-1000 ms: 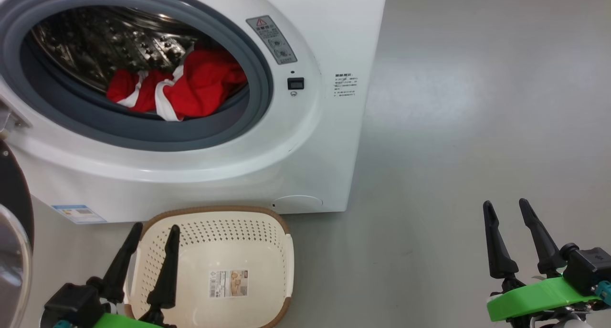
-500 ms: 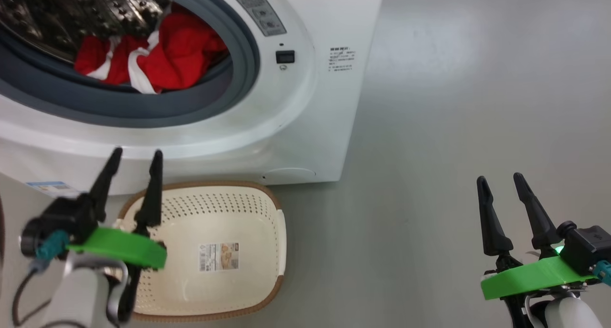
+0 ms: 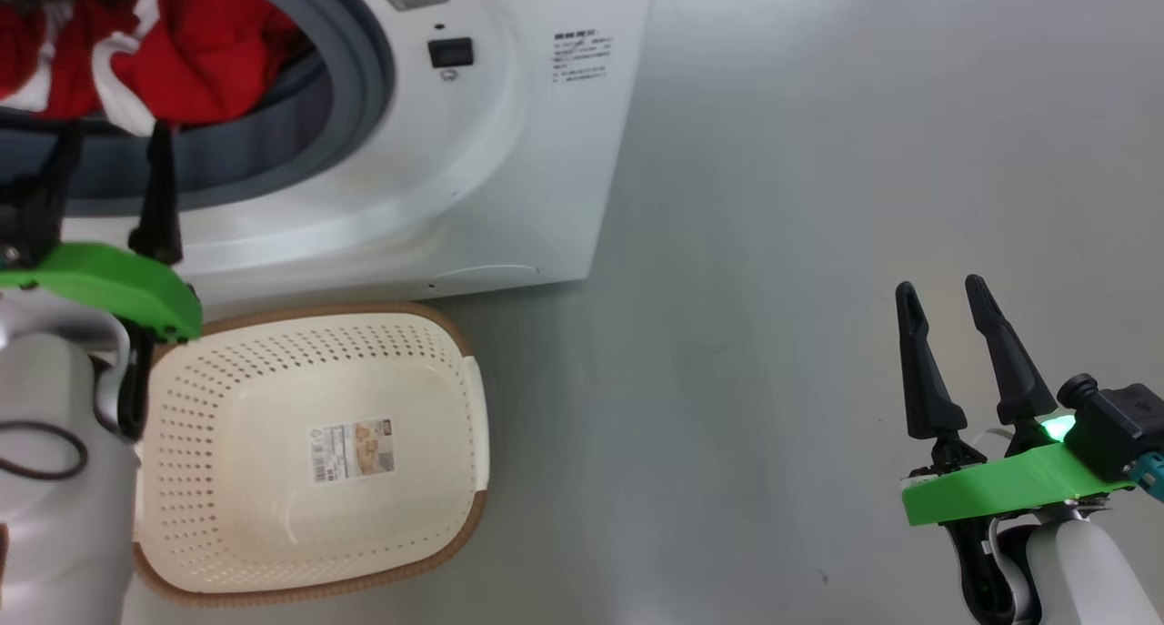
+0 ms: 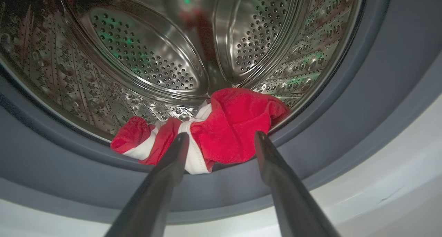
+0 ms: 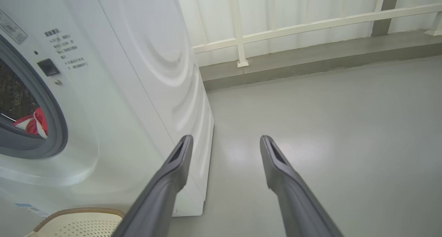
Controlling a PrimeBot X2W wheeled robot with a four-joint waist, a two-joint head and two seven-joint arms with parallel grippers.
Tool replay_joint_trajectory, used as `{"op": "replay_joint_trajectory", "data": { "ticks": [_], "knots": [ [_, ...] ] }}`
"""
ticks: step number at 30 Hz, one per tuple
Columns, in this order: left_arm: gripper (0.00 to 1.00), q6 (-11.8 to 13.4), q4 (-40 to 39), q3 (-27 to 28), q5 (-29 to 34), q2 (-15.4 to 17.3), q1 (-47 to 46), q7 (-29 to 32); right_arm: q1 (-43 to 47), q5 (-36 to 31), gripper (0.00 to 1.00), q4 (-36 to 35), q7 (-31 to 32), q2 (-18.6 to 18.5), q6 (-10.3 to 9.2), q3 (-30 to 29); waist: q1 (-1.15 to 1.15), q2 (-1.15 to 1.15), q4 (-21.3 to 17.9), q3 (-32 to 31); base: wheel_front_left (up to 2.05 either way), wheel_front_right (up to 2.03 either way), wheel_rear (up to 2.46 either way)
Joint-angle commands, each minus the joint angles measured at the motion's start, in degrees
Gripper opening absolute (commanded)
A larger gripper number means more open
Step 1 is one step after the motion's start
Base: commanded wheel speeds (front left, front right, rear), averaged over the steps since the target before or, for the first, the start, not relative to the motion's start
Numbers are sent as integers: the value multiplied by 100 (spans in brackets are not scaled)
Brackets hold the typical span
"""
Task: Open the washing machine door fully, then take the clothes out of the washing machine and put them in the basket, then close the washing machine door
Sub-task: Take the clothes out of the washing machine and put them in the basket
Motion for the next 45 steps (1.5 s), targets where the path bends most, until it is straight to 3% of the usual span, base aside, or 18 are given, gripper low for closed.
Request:
{"op": "replay_joint_trajectory", "data": {
  "ticks": [1, 17, 31, 32, 34, 36, 45],
  "knots": [
    [100, 17, 82, 140, 78, 314, -279, -26, -122, 89, 100, -164, -37, -22, 37, 160, 0, 0, -209, 227, 0, 0, 0],
    [100, 227, 1389, -17, 388, 726, -1829, -26, -413, 270, 100, -259, -37, -22, 37, 367, 0, 0, -466, 846, 0, 0, 0],
    [100, 164, 2267, -328, 561, 926, -2350, -26, -561, 340, 100, -273, -37, -22, 37, 380, 0, 0, -694, 1130, 0, 0, 0],
    [96, 158, 2305, -348, 565, 928, -2370, -26, -564, 346, 100, -273, -37, -22, 37, 383, 0, 0, -700, 1129, 0, 0, 0],
    [39, 151, 2368, -377, 566, 927, -2402, -26, -568, 355, 100, -278, -37, -22, 37, 387, 0, 0, -704, 1121, 0, 0, 0],
    [0, 152, 2425, -406, 567, 919, -2431, -26, -575, 360, 100, -284, -37, -22, 37, 394, 0, 0, -708, 1112, 0, 0, 0],
    [0, 148, 2354, -427, 462, 825, -2421, -26, -575, 345, 100, -270, -37, -21, 37, 371, 0, 0, -660, 1006, 0, 0, 0]
  ]
}}
